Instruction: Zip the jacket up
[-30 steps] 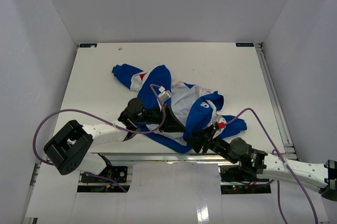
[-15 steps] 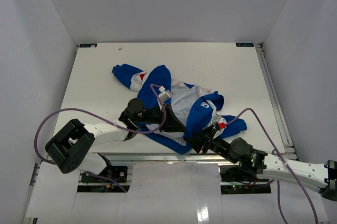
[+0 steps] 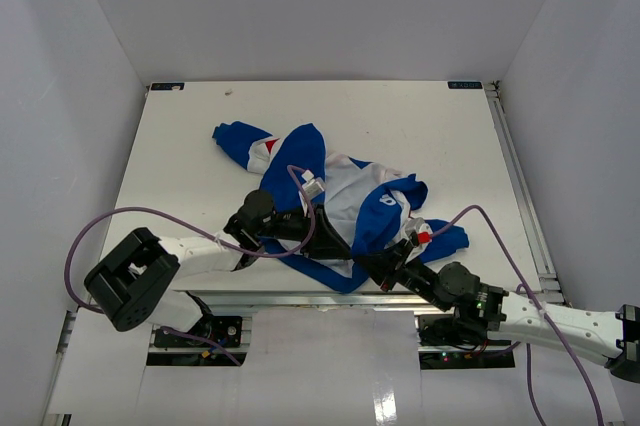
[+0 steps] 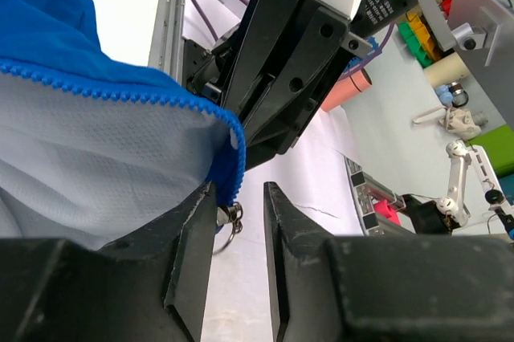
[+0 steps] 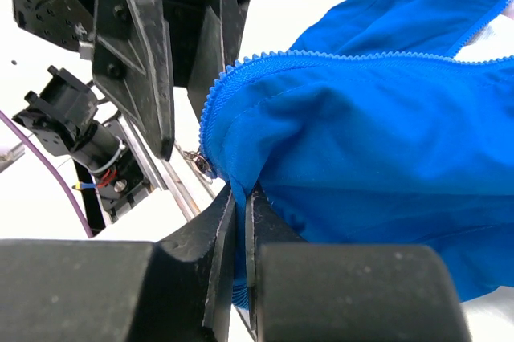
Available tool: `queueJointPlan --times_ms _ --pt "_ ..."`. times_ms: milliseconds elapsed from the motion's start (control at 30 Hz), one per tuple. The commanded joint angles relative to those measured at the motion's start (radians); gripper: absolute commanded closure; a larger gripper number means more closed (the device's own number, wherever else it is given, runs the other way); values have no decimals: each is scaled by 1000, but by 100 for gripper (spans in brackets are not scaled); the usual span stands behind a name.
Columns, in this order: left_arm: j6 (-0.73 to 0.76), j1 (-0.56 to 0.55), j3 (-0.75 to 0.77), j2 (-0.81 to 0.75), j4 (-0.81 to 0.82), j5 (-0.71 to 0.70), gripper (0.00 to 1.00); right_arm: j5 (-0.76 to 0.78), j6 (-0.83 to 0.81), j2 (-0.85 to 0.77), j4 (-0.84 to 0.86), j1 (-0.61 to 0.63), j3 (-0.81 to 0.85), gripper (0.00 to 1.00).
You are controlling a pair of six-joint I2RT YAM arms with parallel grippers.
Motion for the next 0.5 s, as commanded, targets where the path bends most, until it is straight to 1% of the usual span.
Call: queueJointPlan --times_ms 0,133,300,467 --pt "80 3 -10 -68 -109 -20 55 20 3 -29 54 1 -16 92" --pt "117 3 -10 -94 -165 -58 46 21 5 -29 54 1 -17 92" --pt "124 1 0 -76 -157 -52 43 16 12 -20 54 1 -16 92" --pt "176 1 33 -78 -217 -71 40 -6 13 -6 54 1 -11 92"
